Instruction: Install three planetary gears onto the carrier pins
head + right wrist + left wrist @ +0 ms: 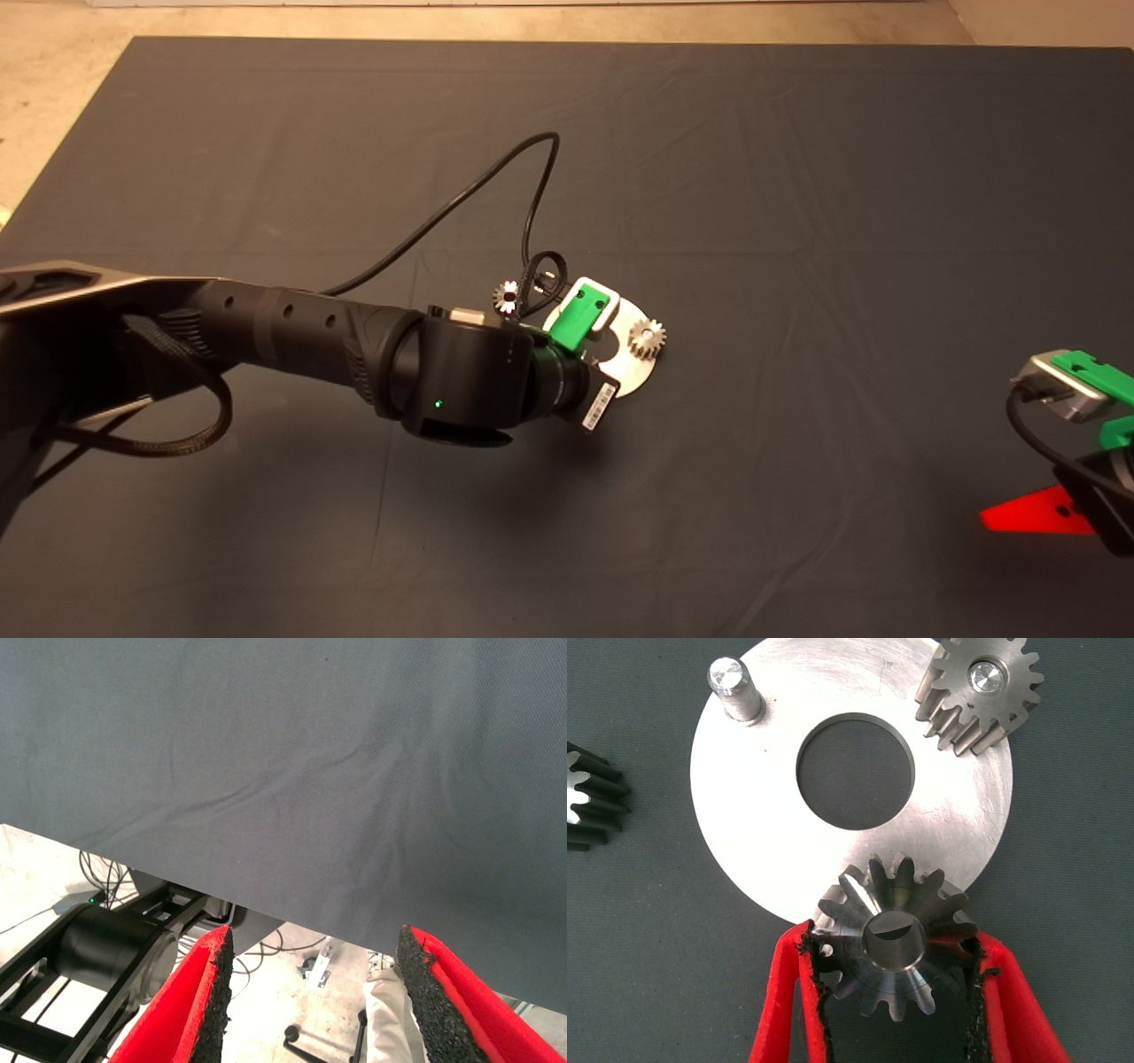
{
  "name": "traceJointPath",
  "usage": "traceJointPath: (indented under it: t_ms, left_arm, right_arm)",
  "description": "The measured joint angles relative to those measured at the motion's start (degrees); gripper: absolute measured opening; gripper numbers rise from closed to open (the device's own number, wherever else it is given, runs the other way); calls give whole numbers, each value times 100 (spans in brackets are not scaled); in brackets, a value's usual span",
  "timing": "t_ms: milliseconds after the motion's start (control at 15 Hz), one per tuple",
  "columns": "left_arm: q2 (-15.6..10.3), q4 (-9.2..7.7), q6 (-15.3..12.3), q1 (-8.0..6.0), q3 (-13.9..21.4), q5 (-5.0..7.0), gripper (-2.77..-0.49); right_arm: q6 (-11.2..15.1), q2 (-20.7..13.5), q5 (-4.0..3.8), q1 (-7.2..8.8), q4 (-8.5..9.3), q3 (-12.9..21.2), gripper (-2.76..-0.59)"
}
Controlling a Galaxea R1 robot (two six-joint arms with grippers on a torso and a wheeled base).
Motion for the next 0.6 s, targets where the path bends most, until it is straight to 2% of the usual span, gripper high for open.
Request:
traceJointPath:
  t_ms: [133, 333, 467, 600]
  left_arm:
    - [-2, 94, 2, 0, -11, -7, -269]
    - [-2, 145, 19, 49, -20, -101, -269]
    - [-2, 149, 21, 115, -30, -101, -269]
    - [-4, 157, 22, 113, -34, -99, -269]
  right_arm:
    - [0, -16, 3, 0, 0, 0, -202]
    - [-1, -49, 5, 0, 0, 0, -202]
    - [-1, -66, 8, 0, 0, 0, -202]
    - [-1, -63, 8, 0, 0, 0, -202]
